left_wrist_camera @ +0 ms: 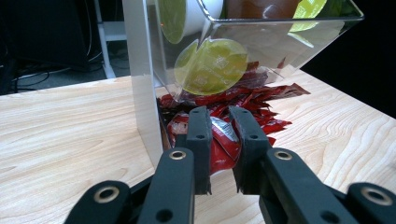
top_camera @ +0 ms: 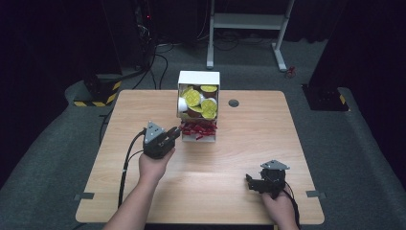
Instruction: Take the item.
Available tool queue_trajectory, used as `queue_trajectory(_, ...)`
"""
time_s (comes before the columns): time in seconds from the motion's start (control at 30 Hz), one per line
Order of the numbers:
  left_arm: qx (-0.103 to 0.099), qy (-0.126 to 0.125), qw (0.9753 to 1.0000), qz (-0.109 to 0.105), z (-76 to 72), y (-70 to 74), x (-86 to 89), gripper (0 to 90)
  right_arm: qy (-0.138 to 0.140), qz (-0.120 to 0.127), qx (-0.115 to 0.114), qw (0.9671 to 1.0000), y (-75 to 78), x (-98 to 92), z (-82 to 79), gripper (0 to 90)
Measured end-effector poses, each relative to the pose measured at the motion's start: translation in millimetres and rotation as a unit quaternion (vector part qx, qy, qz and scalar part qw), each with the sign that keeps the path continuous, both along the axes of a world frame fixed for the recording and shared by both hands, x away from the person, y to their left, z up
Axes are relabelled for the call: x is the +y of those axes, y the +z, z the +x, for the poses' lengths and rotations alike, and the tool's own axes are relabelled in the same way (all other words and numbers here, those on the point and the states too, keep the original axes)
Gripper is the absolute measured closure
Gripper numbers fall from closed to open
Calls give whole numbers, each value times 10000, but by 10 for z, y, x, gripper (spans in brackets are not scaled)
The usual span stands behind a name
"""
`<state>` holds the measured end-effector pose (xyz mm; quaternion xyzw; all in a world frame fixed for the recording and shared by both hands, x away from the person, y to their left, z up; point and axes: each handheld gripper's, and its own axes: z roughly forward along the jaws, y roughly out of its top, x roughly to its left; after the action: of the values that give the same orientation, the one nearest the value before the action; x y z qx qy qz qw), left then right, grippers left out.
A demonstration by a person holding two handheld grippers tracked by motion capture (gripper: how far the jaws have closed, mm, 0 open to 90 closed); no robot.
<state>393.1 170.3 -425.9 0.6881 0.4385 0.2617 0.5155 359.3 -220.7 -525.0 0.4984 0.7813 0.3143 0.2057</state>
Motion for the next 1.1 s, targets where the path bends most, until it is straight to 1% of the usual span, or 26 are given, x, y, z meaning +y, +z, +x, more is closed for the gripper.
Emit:
queue_trajectory(0.2, -42, -1, 10000, -27, -43, 24, 19, 792, 1, 0, 0, 10000, 0, 0, 0, 78)
queue_trajectory(0.27, -58, -6, 10000, 10, -56, 30, 24, 793, 1, -5, 7, 10000, 1, 0, 0, 78)
queue_trajectory(0.57, -138, -32, 9999, -58, -125, 79, 45, 797, 0, 1, 1, 10000, 0, 0, 0, 77)
queue_trajectory(0.67, -116, -58, 9999, 3, -140, 98, 54, 798, -1, 1, 0, 10000, 0, 0, 0, 78)
queue_trajectory(0.77, -139, -70, 9999, 35, -164, 128, 58, 799, 0, 1, 1, 10000, 0, 0, 0, 78)
queue_trajectory(0.8, -195, -75, 9998, 6, -190, 160, 77, 799, 1, 1, 0, 10000, 0, 0, 0, 78)
queue_trajectory(0.87, -240, -79, 9997, -27, -213, 184, 97, 800, 0, 1, 0, 10000, 0, 0, 0, 77)
queue_trajectory(0.9, -245, -88, 9996, -58, -225, 190, 103, 800, 1, 0, 0, 10000, 0, 0, 0, 78)
queue_trajectory(1.0, -267, -108, 9996, -63, -261, 199, 133, 800, 0, 0, 0, 10000, 0, 0, 0, 77)
queue_trajectory(1.1, -263, -97, 9996, -90, -294, 180, 168, 800, 2, 0, 1, 10000, 0, 0, 0, 77)
